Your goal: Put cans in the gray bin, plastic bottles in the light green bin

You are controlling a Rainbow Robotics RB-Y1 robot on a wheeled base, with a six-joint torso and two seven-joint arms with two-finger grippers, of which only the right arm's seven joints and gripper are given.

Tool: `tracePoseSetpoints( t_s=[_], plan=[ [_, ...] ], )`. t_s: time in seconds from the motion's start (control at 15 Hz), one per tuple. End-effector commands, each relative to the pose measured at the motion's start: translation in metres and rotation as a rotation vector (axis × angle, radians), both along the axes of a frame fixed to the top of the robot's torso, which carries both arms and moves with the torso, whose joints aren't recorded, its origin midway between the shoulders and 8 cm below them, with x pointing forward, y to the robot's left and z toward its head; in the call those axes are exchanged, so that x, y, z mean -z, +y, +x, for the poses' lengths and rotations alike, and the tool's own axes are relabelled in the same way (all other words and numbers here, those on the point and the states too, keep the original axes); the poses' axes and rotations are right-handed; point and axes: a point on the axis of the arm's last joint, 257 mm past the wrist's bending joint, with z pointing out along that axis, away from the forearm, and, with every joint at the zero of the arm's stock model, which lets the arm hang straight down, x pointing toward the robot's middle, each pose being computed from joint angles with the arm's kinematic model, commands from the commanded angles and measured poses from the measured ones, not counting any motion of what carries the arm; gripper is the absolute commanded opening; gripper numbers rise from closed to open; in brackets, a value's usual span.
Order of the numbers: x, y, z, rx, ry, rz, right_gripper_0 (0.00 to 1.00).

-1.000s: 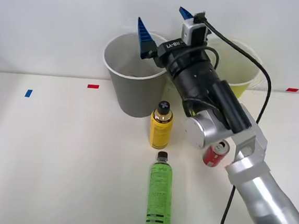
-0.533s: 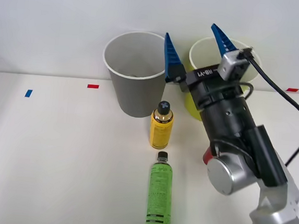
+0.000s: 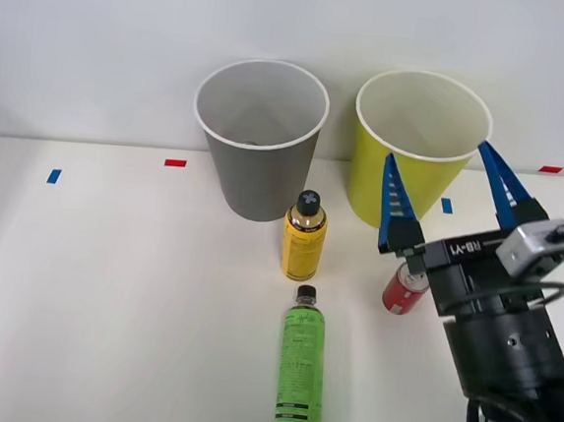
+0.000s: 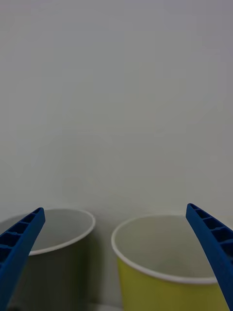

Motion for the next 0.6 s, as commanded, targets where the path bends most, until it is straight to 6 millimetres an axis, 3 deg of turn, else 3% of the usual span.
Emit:
tracePoseSetpoints(
  t_s=[0.07, 0.27, 0.6],
  plan=[
    [0.029, -0.039, -0.033, 0.103, 0.023, 0.02, 1.0],
    [0.056, -0.067, -0.059, 0.184, 0.078, 0.046, 1.0],
    [0.093, -0.1, -0.084, 0.293, 0.192, 0.093, 1.0]
  ],
)
